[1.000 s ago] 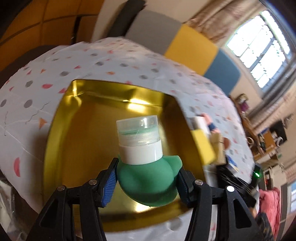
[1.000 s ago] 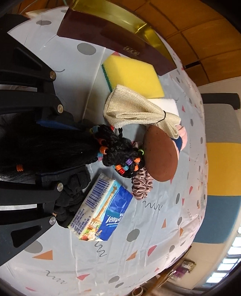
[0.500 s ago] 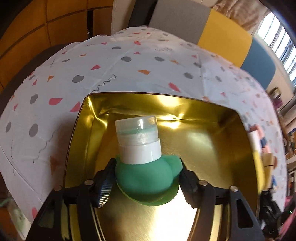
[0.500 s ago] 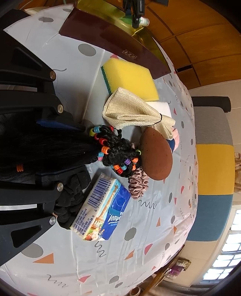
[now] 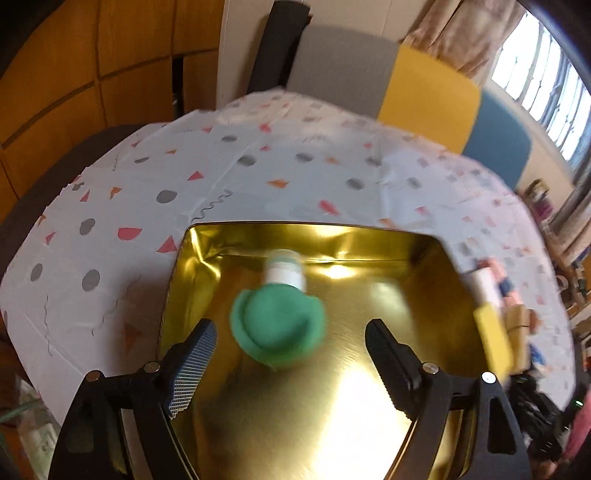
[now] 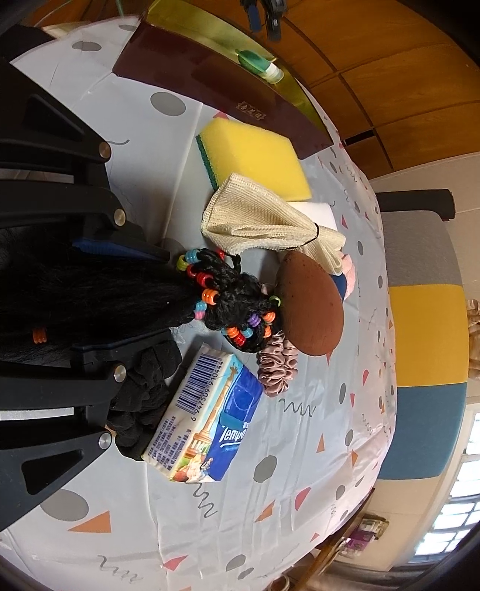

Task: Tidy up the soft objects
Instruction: 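Carry the black wig over the gold tray and release it with the right tool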

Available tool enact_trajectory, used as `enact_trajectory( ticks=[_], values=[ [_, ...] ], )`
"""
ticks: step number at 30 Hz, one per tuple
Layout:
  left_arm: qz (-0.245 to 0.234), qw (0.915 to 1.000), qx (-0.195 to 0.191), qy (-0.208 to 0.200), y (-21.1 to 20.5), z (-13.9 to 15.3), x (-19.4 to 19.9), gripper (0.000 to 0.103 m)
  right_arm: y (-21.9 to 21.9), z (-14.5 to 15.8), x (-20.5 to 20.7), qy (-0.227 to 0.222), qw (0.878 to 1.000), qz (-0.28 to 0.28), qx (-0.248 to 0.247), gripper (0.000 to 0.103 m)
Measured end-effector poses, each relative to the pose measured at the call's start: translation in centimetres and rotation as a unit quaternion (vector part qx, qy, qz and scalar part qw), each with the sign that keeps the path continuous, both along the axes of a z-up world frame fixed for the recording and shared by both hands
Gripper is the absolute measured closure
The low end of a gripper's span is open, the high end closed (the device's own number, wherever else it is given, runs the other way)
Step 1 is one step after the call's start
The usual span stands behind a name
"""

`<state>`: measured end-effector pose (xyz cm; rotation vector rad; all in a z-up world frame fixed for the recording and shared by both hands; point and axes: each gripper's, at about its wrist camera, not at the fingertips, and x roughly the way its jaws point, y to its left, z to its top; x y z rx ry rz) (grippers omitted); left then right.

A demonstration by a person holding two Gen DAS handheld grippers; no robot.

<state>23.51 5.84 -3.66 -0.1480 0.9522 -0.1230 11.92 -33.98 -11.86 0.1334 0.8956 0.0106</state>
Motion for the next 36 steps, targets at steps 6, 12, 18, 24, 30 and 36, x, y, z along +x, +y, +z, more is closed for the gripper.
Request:
enact_trajectory(
  ticks=[6,12,18,24,30,36],
  values=[
    [-0.04,0.9979,-0.047,-0.019,-2.1,1.8,-6.1,0.019,0.2,0.6,0.2,0.023,1.0,-0.008,-0.006,0.09],
    [-0.079,0.9946,-0.062,-0.023,-4.4,1.8,-10.4,0.019,-0.5,1.4,-2.0,0.05,0.998,-0.027,0.039,0.091],
    [-0.102,0.9926,-0.063,-0.018,-5.9,0.8,-13.1,0.02,-0.9,2.3,-5.6,0.047,0.991,-0.046,0.119,0.091],
    [-0.108,0.9924,-0.056,-0.018,-6.1,0.6,-14.6,0.02,0.6,5.0,-7.8,0.011,0.986,-0.028,0.165,0.091],
    [-0.098,0.9937,-0.044,-0.033,-5.1,1.2,-15.8,0.02,6.1,9.8,-6.5,-0.033,0.986,0.045,0.159,0.091],
    [-0.064,0.9962,-0.045,-0.038,-2.7,1.5,-16.1,0.02,12.7,12.3,-3.2,-0.037,0.98,0.119,0.153,0.091]
  ],
)
